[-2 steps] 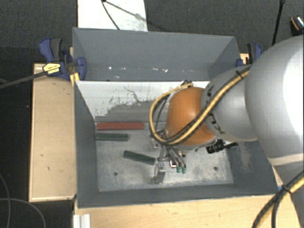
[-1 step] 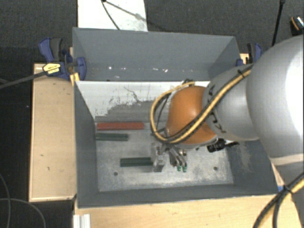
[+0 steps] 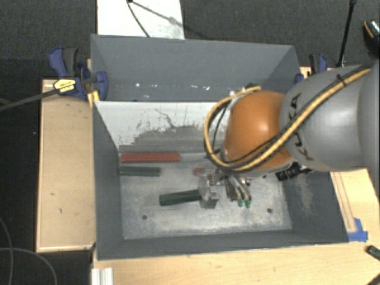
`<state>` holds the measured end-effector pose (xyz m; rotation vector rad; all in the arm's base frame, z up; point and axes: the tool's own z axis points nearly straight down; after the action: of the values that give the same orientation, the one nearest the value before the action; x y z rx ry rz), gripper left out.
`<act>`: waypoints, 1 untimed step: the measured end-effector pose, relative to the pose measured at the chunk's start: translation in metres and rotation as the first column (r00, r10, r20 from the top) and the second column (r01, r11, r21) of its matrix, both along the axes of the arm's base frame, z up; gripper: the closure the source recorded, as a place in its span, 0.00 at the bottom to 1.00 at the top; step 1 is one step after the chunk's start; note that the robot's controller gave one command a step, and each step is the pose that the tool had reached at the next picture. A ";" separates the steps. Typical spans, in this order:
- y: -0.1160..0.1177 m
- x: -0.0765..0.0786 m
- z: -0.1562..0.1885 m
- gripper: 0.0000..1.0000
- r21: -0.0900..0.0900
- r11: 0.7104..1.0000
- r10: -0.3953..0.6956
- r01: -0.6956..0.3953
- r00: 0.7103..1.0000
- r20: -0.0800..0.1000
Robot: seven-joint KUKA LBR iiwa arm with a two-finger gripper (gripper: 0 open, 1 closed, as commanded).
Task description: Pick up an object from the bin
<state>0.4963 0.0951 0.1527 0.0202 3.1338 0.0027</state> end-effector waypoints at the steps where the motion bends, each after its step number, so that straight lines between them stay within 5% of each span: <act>1: 0.025 0.058 0.140 1.00 -0.005 0.826 0.564 -0.564 0.826 0.001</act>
Offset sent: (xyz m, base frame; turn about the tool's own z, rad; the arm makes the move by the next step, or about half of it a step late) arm 0.0564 0.0247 0.1375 -0.5985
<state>0.5544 0.1204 0.2927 -0.9045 2.9985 -0.0004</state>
